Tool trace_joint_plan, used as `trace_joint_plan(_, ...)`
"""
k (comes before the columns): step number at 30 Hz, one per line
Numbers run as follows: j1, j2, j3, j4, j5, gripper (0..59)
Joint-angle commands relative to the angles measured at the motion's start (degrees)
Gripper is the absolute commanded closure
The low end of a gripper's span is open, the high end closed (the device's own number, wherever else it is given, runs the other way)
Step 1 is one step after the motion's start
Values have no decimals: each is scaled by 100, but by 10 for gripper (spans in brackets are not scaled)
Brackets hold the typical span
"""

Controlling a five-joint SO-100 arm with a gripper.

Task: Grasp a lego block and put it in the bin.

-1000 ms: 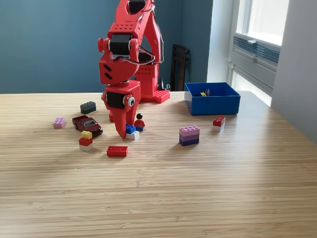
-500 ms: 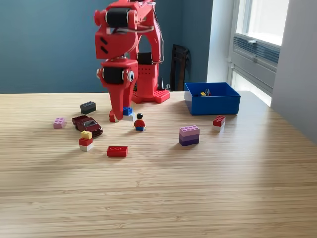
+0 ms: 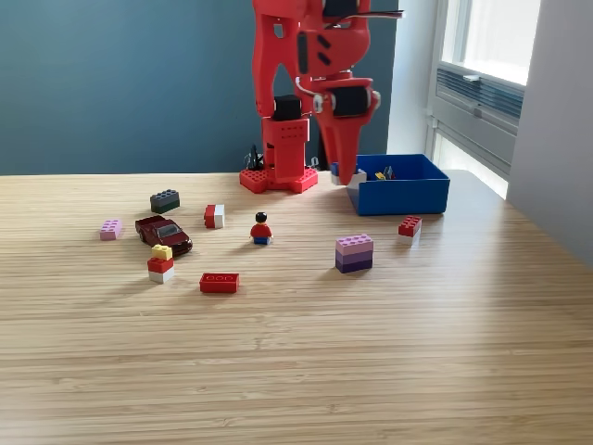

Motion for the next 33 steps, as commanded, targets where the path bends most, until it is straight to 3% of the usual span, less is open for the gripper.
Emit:
trace_joint_plan(1,-1274,422,-141,281,141,586)
trace_joint_plan(12,-3595,404,-431,1125,9,586)
trace_joint_plan(20,-4711,396,-255,1187,-211,583)
trace_joint_plan(27,-4693,396,-158,1187,-404,335)
trace_joint_plan(30,-4676,396,-70,1187,-457,310)
trace_joint_plan(33,-4597,396,-53,1187,-466,329)
